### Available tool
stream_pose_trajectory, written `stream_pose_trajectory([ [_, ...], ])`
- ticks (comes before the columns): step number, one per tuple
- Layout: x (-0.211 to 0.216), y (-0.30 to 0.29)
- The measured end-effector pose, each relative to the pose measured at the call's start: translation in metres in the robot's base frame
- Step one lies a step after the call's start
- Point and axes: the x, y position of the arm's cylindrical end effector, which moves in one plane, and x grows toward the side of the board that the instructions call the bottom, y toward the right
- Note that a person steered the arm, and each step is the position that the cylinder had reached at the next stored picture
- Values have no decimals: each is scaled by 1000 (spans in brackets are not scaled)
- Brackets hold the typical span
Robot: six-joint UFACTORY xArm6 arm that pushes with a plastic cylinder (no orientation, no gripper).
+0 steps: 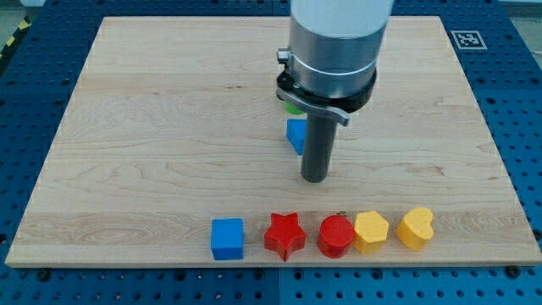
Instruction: Move the blue triangle vertically top of the red star
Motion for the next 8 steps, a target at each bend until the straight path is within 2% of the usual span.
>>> stream_pose_trajectory([
  [2,-4,27],
  [4,-10,28],
  [6,-28,65],
  [7,-72,59],
  [8,-76,10],
])
